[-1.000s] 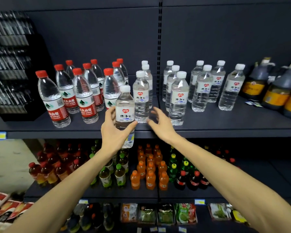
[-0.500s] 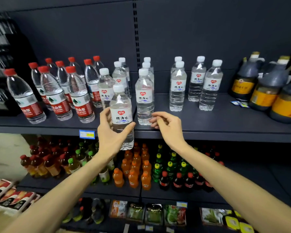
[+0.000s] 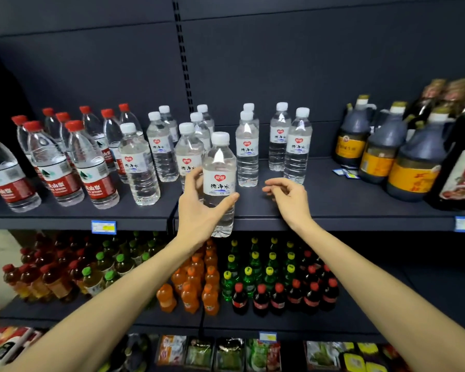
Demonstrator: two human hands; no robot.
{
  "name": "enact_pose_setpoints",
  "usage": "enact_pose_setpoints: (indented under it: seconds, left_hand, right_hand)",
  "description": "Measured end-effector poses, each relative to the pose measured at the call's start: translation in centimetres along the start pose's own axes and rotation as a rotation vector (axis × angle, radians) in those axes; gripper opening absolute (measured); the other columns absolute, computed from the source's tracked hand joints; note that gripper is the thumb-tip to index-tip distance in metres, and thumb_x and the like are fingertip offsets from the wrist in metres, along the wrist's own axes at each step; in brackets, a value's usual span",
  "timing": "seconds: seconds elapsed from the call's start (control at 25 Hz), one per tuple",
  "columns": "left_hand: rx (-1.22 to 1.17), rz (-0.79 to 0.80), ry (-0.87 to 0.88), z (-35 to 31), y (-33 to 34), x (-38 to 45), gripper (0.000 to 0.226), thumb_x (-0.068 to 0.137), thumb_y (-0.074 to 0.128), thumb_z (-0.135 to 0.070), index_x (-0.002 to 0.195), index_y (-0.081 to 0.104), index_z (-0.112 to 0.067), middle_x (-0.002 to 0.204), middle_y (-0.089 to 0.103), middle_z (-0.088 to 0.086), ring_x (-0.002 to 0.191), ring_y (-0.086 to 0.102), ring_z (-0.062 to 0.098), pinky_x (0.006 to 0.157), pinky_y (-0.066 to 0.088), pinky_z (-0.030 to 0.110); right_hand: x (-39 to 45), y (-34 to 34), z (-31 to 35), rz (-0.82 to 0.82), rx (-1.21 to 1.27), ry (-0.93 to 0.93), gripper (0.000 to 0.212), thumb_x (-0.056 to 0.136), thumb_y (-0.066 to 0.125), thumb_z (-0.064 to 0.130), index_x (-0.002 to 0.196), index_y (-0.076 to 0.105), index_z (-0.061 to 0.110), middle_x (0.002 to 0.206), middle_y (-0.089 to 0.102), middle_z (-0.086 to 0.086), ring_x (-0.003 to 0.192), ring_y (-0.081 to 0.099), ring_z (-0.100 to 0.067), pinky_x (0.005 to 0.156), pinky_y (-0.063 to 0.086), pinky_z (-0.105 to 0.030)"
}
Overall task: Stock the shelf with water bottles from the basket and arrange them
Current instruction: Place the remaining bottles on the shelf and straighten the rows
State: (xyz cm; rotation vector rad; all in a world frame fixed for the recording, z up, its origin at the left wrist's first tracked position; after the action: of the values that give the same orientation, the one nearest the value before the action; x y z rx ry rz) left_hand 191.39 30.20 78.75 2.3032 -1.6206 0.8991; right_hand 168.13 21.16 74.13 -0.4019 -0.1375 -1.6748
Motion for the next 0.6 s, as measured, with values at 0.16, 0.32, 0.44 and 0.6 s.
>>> enact_pose_setpoints:
  seconds: [0.16,0.32,0.44,0.6]
  left_hand:
    - [-0.057,0.009,-0.036,-0.7,2.9,0.8,0.079,0.073,0.092,-0.031,0.136,0.045,-0.021,0.119,0.07,-0.012,0.11,0.067,-0.001,0.1,0.053,0.027]
    - [-0.043,0.039,-0.05,-0.5,4.9,1.7,0.083,0.07,0.093,-0.04,0.136,0.044,-0.025,0.12,0.071,-0.014,0.113,0.067,0.002,0.103,0.053,0.037]
    - [-0.048,0.027,-0.066,-0.3,6.1,2.2,0.088,0.069,0.094,-0.036,0.14,0.044,-0.02,0.12,0.072,-0.015,0.111,0.068,0.0,0.103,0.054,0.04]
    - [-0.091,0.022,-0.062,-0.4,6.3,2.9,0.087,0.07,0.094,-0.033,0.14,0.044,-0.017,0.121,0.073,-0.006,0.108,0.071,0.005,0.099,0.057,0.037]
  right_hand:
    - [1.3,-2.8,-0.8,-0.041,-0.004,0.037,0.025,0.095,0.055,0.002,0.098,0.075,0.017,0.087,0.08,0.0,0.083,0.074,-0.009,0.094,0.058,-0.043]
    - [2.4,-2.7,-1.0,-0.001,-0.045,0.046,0.024,0.092,0.058,0.005,0.101,0.076,0.018,0.088,0.08,0.006,0.087,0.074,-0.008,0.096,0.057,-0.044]
    - [3.1,-2.7,-1.1,0.006,-0.036,0.051,0.024,0.092,0.06,0.006,0.099,0.075,0.024,0.089,0.08,0.008,0.093,0.073,-0.009,0.099,0.056,-0.045]
    - [2.6,-1.3,0.3,0.161,0.055,0.008,0.039,0.088,0.067,0.001,0.124,0.067,0.018,0.109,0.076,0.003,0.106,0.069,-0.009,0.105,0.052,-0.041]
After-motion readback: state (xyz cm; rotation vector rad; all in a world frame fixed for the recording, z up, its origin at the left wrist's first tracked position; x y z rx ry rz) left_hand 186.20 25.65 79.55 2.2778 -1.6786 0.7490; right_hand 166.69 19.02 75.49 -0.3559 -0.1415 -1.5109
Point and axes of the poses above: each hand's wrist, its own x-axis towards the middle knuckle, its own y-axis out of the palm, z = x × y, the point moved 7 cm from there along x, towards the middle knuckle
